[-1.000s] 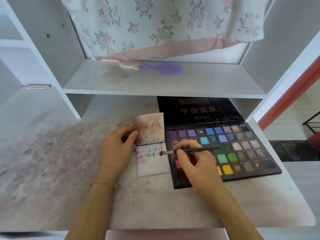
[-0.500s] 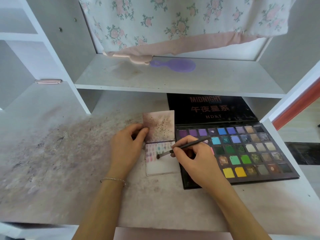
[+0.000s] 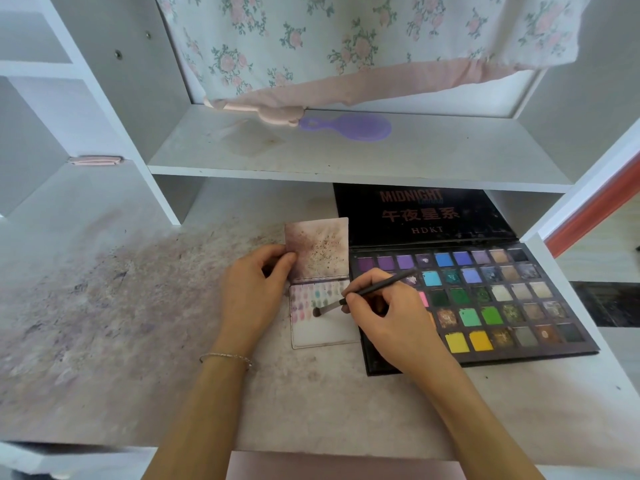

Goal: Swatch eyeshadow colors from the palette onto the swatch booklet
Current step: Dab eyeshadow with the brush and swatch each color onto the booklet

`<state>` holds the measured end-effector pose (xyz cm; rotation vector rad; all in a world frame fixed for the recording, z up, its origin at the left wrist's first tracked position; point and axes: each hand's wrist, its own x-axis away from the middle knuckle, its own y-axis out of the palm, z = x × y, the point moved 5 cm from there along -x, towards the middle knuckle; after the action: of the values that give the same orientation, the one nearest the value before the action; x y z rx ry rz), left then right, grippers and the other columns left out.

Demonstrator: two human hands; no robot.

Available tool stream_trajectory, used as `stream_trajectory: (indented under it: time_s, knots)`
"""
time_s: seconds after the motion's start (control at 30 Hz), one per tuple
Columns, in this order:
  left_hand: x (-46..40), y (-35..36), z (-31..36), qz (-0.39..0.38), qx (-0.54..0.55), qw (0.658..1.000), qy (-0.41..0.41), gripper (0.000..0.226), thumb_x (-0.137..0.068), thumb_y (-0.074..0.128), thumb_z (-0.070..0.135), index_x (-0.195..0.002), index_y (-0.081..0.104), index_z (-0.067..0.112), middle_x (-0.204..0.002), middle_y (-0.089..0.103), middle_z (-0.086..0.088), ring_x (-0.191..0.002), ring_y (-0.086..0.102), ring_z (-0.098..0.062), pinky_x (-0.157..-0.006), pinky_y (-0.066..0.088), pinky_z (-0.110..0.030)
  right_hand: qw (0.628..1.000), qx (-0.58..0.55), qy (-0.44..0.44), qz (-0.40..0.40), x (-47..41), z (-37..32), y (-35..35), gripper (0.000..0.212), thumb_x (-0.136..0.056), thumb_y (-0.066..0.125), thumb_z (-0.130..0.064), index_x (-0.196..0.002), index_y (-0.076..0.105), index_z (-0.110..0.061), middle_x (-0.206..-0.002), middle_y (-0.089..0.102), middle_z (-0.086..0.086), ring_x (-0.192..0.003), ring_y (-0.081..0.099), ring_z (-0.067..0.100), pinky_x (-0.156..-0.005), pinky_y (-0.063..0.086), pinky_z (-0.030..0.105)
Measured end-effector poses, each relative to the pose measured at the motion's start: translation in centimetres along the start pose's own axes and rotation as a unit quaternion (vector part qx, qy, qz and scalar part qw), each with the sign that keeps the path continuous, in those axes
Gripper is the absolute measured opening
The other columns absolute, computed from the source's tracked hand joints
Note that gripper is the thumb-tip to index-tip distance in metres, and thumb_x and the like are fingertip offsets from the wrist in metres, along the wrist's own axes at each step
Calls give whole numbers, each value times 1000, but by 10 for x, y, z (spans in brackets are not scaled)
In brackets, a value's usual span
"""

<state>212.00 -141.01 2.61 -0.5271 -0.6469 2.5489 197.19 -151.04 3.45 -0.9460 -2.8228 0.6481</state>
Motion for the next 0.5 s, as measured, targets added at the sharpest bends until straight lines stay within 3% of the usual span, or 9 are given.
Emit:
stream_trajectory:
  time_s: [0.4, 0.5]
  knots:
    - [0, 0, -1, -3, 4, 1000, 0, 9, -86, 61, 20, -85, 69, 22, -70, 59, 25, -67, 56, 9, -63, 40, -2, 1000, 8, 0, -5, 0, 4, 1, 14, -85, 55, -17, -77, 55, -29, -75, 67, 6, -73, 63, 18, -66, 53, 32]
    - [0, 1, -1, -3, -1, 1000, 0, 10, -86, 60, 20, -88, 70, 19, -71, 60, 22, -71, 57, 4, -63, 40, -4, 1000, 8, -3, -4, -1, 4, 1, 14, -85, 55, -17, -77, 55, -28, -75, 67, 8, -73, 63, 21, -67, 54, 38]
